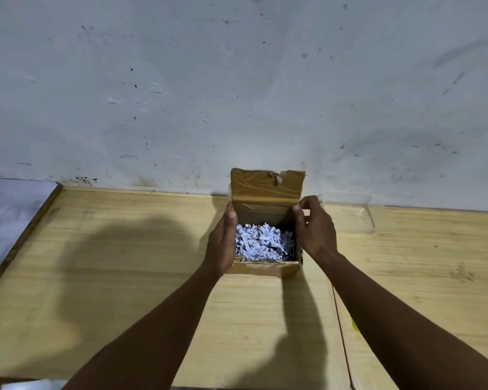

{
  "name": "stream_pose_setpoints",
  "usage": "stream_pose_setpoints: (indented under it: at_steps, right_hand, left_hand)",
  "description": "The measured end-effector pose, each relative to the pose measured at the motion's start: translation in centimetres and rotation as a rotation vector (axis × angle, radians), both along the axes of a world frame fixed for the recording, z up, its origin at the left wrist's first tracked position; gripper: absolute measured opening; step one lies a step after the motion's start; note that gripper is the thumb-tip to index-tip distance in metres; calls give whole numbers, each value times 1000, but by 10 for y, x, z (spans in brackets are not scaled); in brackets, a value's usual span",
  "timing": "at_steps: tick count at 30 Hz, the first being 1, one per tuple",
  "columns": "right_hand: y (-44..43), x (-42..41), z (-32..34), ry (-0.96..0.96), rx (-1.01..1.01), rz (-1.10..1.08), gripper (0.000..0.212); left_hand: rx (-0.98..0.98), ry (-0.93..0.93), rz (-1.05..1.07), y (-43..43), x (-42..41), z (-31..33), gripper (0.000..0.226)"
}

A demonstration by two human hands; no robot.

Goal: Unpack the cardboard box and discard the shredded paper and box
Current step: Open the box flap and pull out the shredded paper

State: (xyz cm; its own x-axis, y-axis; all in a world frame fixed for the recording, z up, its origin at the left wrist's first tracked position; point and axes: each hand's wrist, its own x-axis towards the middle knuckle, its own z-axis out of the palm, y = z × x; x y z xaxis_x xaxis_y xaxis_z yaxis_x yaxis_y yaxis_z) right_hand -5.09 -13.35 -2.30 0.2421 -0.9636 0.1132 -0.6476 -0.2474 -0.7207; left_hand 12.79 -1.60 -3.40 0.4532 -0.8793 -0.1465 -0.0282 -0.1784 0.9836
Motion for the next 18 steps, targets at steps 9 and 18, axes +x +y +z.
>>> stream_pose_setpoints:
  at_steps: [9,18]
  right_hand:
    - [12,7,-24,-51,56,290,79]
    - [-17,30,-26,-16,29,215,86]
  left_hand:
    - [-24,-222,8,-23,-2,-14,69]
    - [-58,-290,-15,-63,28,-24,71]
